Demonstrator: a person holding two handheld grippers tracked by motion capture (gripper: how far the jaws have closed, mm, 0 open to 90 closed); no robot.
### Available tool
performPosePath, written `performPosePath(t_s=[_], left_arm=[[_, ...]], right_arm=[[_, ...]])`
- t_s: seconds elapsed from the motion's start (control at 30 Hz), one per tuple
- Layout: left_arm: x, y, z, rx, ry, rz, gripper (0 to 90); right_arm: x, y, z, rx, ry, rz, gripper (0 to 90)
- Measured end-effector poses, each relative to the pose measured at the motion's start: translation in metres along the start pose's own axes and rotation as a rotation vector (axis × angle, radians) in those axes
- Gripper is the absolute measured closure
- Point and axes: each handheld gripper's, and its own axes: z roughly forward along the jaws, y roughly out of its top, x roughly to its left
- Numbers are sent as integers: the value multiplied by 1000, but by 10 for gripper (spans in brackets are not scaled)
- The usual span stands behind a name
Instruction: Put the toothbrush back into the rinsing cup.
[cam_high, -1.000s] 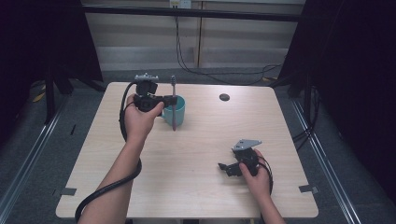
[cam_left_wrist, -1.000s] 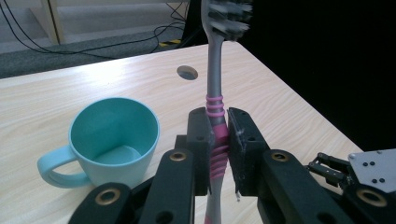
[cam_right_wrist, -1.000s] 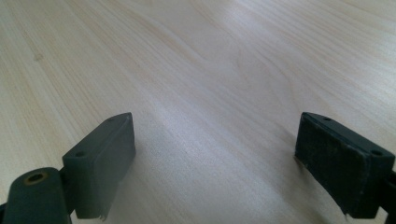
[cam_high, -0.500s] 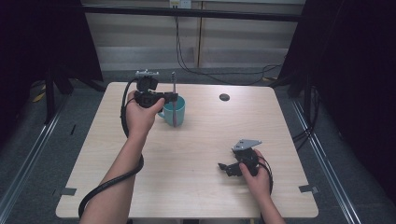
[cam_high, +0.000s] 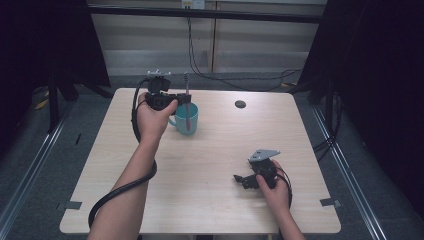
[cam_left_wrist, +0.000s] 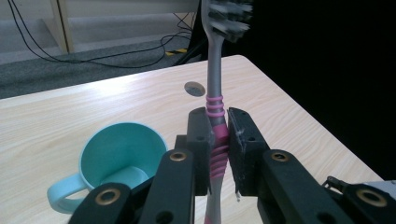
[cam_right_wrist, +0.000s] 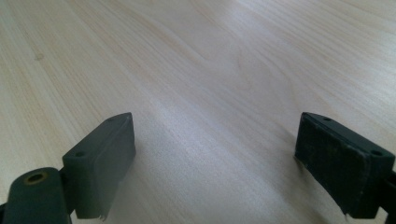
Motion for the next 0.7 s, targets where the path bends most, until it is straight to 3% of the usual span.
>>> performPosePath(t_s=[0.7], left_arm=[[15, 10, 21, -28, 57, -9, 799]], right_arm=[[0, 0, 0, -1, 4, -5, 117]])
